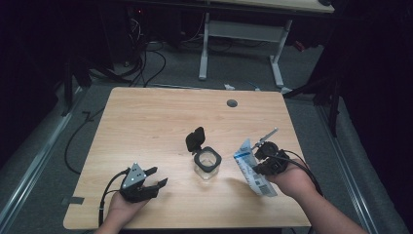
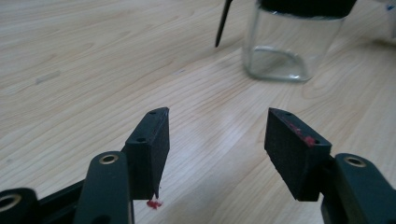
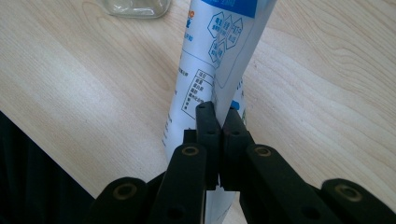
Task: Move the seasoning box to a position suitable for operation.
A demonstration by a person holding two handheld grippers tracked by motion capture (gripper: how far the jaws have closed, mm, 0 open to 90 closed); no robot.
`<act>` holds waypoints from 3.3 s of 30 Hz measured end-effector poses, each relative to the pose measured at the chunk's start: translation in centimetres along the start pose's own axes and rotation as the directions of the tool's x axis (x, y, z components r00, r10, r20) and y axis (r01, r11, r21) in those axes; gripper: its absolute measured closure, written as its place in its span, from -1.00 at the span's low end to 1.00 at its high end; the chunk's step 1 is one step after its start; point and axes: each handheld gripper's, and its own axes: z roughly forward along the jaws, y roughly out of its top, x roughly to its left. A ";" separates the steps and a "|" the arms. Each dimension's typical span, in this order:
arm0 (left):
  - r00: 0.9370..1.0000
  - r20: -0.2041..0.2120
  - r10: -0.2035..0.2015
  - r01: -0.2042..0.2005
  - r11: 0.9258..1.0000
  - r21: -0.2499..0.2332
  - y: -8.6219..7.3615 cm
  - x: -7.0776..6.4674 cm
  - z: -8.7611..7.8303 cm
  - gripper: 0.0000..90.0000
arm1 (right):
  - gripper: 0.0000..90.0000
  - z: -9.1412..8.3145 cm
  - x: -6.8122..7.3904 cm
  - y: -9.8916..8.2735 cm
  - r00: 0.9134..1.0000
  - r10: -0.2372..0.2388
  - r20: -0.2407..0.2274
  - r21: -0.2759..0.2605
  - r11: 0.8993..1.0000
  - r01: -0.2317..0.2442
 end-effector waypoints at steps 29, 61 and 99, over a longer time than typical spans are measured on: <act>0.962 0.255 0.101 -0.089 0.994 -0.061 4.6 -10.9 7.0 -0.11 | 0.98 -0.2 0.4 -0.1 0.999 -0.037 -0.018 0.004 0.999 0.037; 0.931 0.325 0.168 -0.148 0.985 -0.086 4.7 -13.1 9.4 -0.28 | 0.98 -2.1 3.1 3.8 0.996 -0.074 -0.052 0.051 0.996 0.077; 0.939 0.311 0.149 -0.134 0.989 -0.069 6.1 -15.1 12.8 -0.12 | 0.98 -1.8 5.1 6.0 0.991 -0.098 -0.096 0.026 0.995 0.101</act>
